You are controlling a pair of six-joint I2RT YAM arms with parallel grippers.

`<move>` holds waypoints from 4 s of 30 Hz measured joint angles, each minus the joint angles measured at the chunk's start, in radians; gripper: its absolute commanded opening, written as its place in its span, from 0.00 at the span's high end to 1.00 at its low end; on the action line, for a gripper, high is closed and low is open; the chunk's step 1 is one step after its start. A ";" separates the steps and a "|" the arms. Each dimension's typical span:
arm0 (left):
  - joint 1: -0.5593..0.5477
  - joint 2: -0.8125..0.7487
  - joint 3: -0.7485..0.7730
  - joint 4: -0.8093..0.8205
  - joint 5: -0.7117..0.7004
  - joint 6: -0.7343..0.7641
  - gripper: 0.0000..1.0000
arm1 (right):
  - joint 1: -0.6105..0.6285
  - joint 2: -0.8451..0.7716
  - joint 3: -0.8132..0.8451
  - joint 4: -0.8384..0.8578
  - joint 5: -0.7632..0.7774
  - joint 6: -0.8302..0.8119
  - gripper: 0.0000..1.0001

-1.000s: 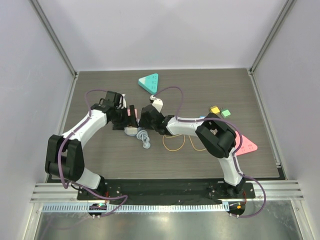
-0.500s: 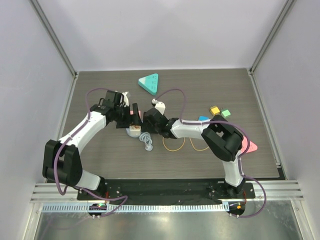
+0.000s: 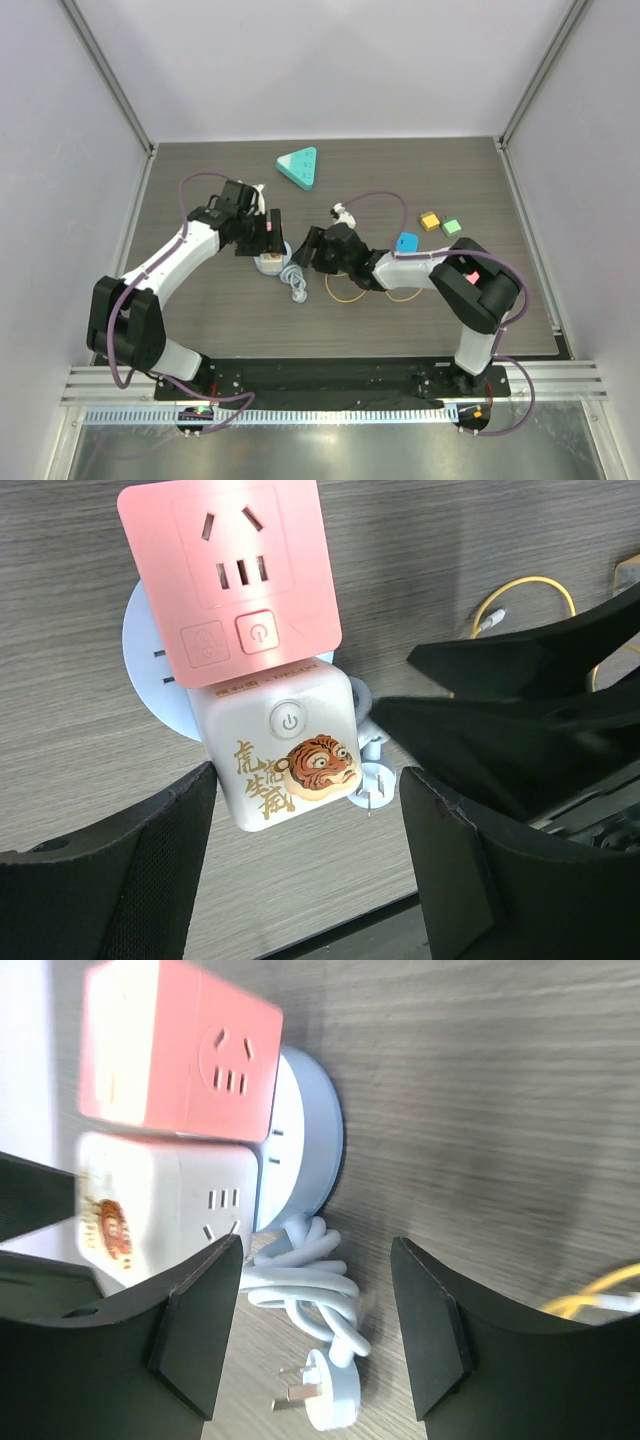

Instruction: Pull the plug off the socket

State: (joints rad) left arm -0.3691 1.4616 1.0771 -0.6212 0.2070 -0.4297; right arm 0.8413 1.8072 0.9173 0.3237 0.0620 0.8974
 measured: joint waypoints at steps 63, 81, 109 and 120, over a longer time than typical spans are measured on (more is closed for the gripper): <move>-0.063 0.078 0.021 -0.058 -0.181 0.045 0.32 | -0.110 0.303 -0.135 0.783 -0.338 0.284 0.46; -0.070 0.164 0.071 -0.075 -0.208 0.046 0.99 | -0.110 0.303 -0.113 0.733 -0.348 0.282 0.39; -0.040 -0.034 -0.061 0.013 -0.182 0.041 1.00 | -0.090 0.436 0.008 0.858 -0.418 0.393 0.99; -0.005 -0.063 -0.057 0.057 -0.124 0.015 1.00 | -0.077 0.420 0.052 0.696 -0.352 0.349 0.99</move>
State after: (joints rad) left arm -0.3744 1.3983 1.0203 -0.5640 0.0826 -0.4145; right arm 0.7643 2.2276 0.9695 1.0199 -0.2897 1.2469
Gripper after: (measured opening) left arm 0.603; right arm 0.382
